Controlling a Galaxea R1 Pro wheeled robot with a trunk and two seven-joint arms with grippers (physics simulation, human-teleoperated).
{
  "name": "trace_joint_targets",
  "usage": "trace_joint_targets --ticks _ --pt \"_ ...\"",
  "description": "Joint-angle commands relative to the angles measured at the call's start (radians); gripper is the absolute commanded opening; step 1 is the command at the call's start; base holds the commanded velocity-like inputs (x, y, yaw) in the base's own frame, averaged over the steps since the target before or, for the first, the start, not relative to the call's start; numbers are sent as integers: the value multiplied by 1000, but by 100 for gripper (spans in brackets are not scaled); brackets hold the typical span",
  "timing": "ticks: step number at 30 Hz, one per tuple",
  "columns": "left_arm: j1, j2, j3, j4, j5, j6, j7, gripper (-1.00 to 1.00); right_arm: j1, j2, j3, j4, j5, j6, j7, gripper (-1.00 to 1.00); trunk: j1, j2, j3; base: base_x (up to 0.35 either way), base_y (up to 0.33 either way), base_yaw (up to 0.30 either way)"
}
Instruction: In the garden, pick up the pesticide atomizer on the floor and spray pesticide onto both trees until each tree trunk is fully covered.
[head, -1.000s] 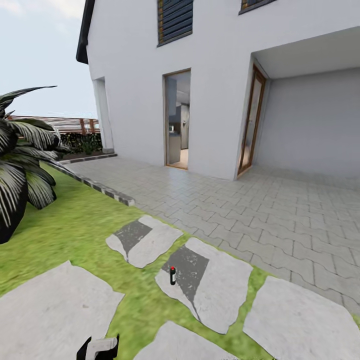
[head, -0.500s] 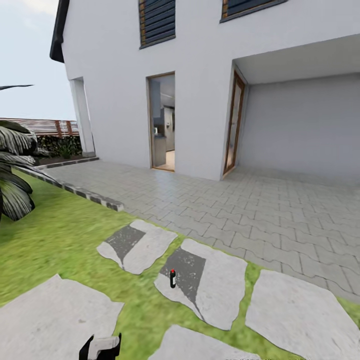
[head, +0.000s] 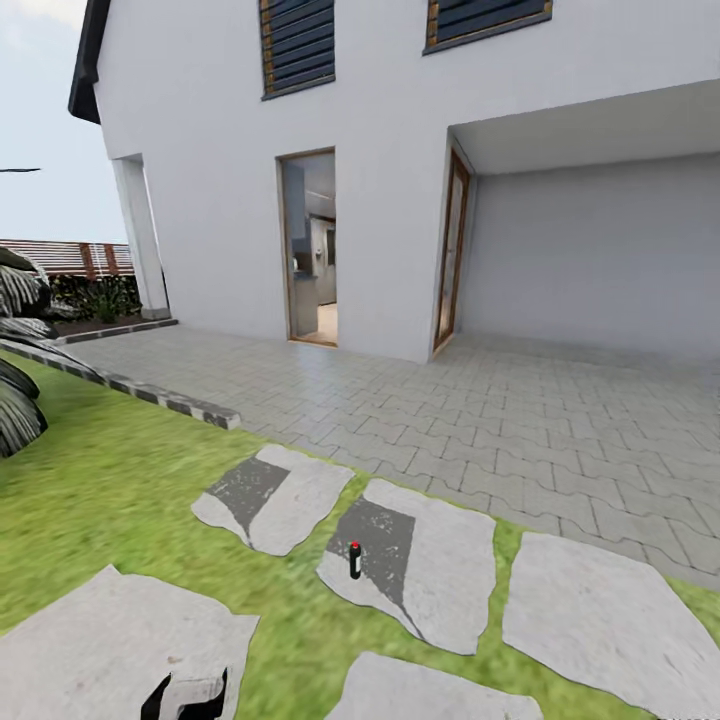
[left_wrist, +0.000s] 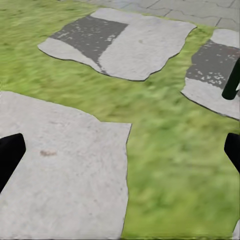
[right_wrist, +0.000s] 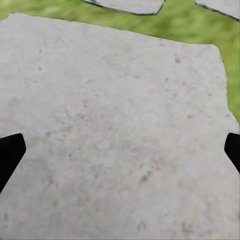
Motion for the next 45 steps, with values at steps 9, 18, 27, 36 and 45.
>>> trace_joint_targets --ticks 9,18,27,36,45 --pt "3 8 4 42 -8 -3 2 100 0 -4 -2 -9 -1 -1 5 100 0 0 -1 -2 16 -238" --pt "-5 5 1 -36 -14 1 0 100 0 -7 -9 -11 -5 -3 7 100 0 0 2 0 0 -264" --pt "-102 -2 1 -167 -18 177 -3 100 0 -8 -8 -170 3 21 0 100 0 0 4 0 0 -46" --pt "-158 -13 1 -301 -16 320 -5 100 -23 -9 -8 -322 -4 379 0 100 0 0 4 0 0 -2" --pt "-346 -26 -1 -343 -13 614 -29 100 -78 -56 -18 -336 -12 483 6 100 0 0 4 0 0 0"
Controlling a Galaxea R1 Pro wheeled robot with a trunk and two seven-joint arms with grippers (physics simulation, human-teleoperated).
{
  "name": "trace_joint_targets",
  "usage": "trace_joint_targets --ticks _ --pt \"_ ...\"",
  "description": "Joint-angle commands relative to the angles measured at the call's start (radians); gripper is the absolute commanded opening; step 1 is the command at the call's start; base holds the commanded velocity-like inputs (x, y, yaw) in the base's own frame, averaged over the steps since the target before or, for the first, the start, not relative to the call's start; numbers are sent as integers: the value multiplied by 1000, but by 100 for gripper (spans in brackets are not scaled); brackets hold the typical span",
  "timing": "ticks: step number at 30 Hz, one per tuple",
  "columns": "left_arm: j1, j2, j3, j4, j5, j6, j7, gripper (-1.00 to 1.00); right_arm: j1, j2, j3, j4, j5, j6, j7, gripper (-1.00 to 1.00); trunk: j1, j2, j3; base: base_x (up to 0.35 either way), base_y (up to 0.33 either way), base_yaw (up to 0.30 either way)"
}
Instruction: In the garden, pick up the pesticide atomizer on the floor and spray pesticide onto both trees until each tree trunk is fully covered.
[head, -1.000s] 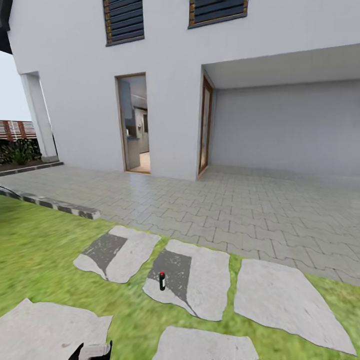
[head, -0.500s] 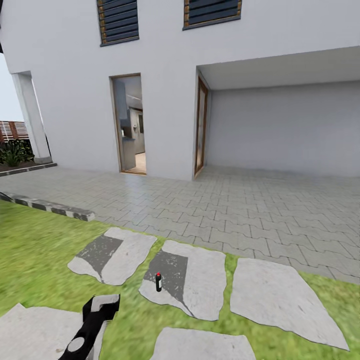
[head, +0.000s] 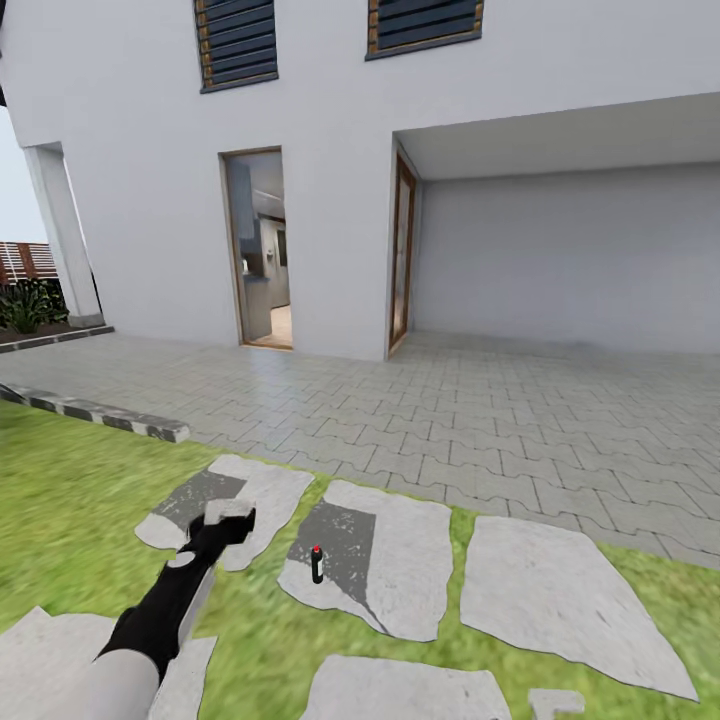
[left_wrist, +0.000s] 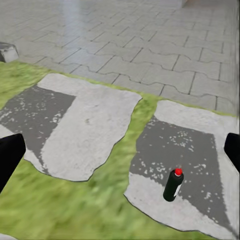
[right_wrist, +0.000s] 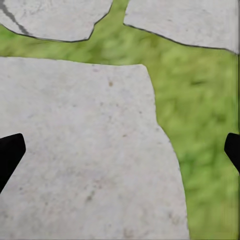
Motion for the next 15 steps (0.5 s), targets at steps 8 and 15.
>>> trace_joint_targets --ticks 8,15 --pt "-81 -23 1 0 -5 100 -98 100 -6 -13 0 -56 -6 14 5 100 0 0 -2 0 0 -12" --pt "-82 -21 2 3 -8 102 -100 100 -6 -11 -2 -60 -6 14 3 100 0 0 -4 0 0 -214"
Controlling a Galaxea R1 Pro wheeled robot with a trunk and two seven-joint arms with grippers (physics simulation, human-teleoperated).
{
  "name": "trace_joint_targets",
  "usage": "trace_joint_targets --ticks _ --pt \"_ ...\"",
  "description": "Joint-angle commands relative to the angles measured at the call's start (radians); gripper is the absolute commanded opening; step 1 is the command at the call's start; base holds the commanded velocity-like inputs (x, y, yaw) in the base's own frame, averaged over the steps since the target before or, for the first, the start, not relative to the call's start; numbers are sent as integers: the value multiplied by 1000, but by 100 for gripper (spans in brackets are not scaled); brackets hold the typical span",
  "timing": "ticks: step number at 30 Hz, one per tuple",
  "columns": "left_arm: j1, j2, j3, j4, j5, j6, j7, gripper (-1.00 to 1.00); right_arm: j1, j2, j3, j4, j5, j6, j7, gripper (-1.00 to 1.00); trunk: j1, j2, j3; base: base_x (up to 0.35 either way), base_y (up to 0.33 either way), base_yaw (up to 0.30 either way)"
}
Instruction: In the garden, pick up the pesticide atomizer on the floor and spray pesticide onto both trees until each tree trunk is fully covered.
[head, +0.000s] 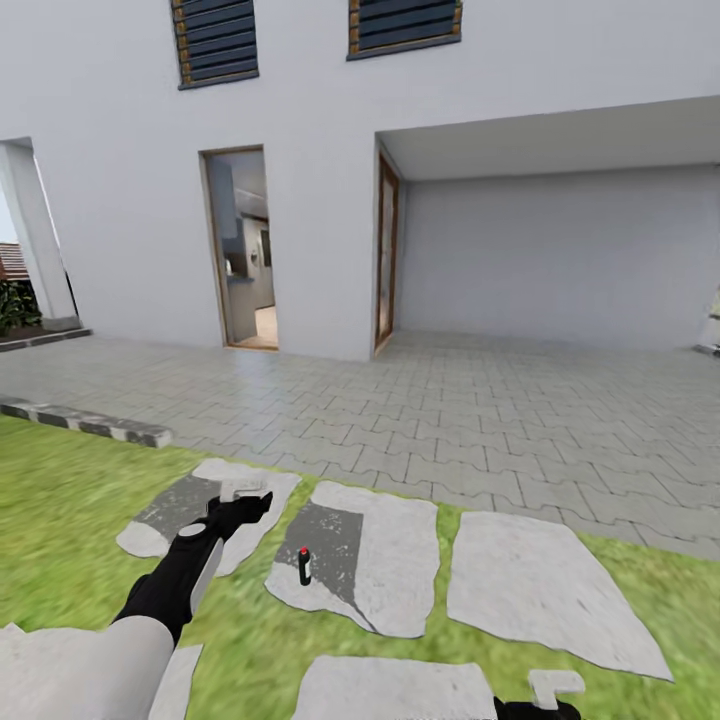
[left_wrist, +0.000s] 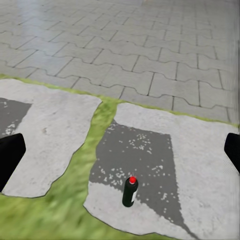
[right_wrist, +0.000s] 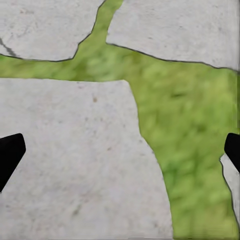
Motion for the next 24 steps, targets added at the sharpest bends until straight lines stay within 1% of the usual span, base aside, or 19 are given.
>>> trace_joint_targets --ticks 1,7,13,24 --pt "0 0 5 -2 -6 6 -8 100 0 0 -1 -1 -3 5 1 100 0 -1 -1 0 0 -143" --pt "0 0 5 0 -7 6 -8 100 0 0 1 -2 -1 5 -1 100 0 -1 -1 74 0 -49" --pt "0 0 6 1 -5 6 -8 100 0 -1 1 -2 -2 5 0 100 0 -1 -1 262 0 -5" --pt "1 1 5 1 -6 8 -8 100 0 0 0 -4 -3 5 1 100 0 -1 -1 25 0 0"
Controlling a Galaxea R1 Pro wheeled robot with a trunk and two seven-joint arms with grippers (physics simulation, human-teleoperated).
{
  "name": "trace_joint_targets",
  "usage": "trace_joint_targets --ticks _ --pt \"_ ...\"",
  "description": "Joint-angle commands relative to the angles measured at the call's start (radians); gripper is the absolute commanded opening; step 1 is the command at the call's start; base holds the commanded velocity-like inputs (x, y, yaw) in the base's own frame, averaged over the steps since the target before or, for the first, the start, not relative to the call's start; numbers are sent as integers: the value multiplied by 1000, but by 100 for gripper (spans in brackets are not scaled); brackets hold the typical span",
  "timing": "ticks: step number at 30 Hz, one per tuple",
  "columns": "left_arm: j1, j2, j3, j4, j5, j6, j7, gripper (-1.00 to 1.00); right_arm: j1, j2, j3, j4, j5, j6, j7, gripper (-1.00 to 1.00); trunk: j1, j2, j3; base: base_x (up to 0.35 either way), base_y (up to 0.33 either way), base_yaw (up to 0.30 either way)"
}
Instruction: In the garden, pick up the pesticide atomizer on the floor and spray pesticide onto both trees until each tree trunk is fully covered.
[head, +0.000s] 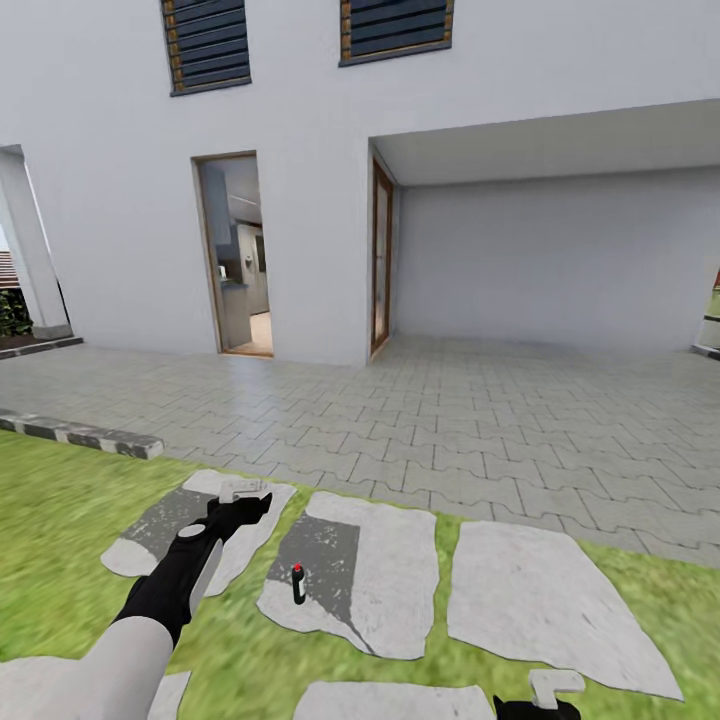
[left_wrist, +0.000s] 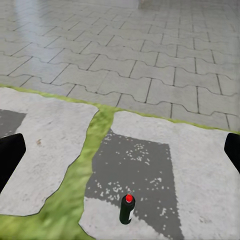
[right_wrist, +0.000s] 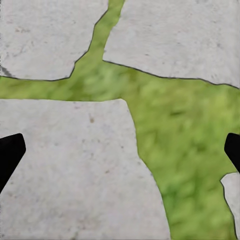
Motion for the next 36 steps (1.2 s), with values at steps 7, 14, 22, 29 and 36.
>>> trace_joint_targets --ticks 7,14,22,29,36 --pt "0 0 6 -1 -7 6 -8 100 0 -2 -3 -2 -3 8 2 100 0 -1 -10 0 0 -153" --pt "0 1 5 -1 -8 6 -8 100 0 0 -2 -2 -3 8 2 100 0 -1 -17 0 0 -124" --pt "0 0 5 -1 -8 6 -8 100 0 -2 -2 -1 -3 7 0 100 19 -36 -33 0 0 -8" --pt "-5 10 4 -21 -13 39 1 100 7 -7 -2 -17 -9 -1 -2 100 19 -35 -33 0 0 0" --pt "-5 11 6 -17 -13 40 1 100 6 -6 -9 -56 -13 -1 2 100 19 -35 -33 6 0 0"
